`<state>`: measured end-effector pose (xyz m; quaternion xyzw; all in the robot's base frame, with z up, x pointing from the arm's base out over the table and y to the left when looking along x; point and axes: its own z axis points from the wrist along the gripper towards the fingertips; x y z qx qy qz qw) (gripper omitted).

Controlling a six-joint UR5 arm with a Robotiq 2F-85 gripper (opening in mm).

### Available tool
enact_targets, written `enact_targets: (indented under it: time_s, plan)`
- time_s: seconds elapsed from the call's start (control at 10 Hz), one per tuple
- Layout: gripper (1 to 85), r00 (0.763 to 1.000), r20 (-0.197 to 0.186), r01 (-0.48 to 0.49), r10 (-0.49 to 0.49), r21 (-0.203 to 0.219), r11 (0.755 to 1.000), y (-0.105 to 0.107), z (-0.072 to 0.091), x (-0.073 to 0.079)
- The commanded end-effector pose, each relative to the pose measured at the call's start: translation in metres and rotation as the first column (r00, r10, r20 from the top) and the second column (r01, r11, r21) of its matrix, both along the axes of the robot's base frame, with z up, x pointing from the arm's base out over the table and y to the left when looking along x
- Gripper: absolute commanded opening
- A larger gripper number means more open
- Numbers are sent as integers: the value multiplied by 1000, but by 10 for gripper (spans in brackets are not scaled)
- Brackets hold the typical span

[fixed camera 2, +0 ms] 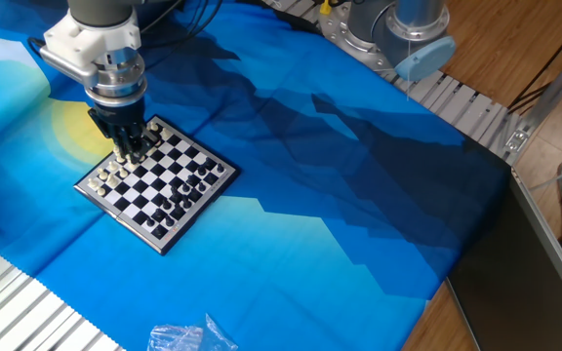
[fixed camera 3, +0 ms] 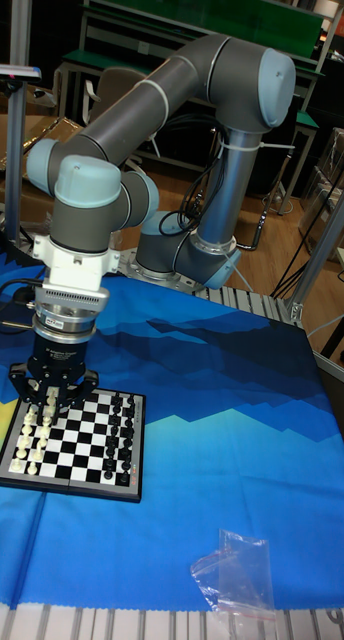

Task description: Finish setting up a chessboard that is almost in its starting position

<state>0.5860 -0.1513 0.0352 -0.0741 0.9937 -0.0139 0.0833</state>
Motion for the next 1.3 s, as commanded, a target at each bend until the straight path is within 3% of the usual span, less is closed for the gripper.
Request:
enact_targets:
  time_s: [0.0,0.5,0.9,1.2]
  plan:
    - [270,1000,3,4,-4,11,1000,1,1,1]
    - [270,1000,2,-2,2,1,1000,-3,7,4]
    - [263,1000,-15,14,-14,-3,1000,-4,28,7]
    - [207,999,-23,38,-39,-43,998,-16,60,14]
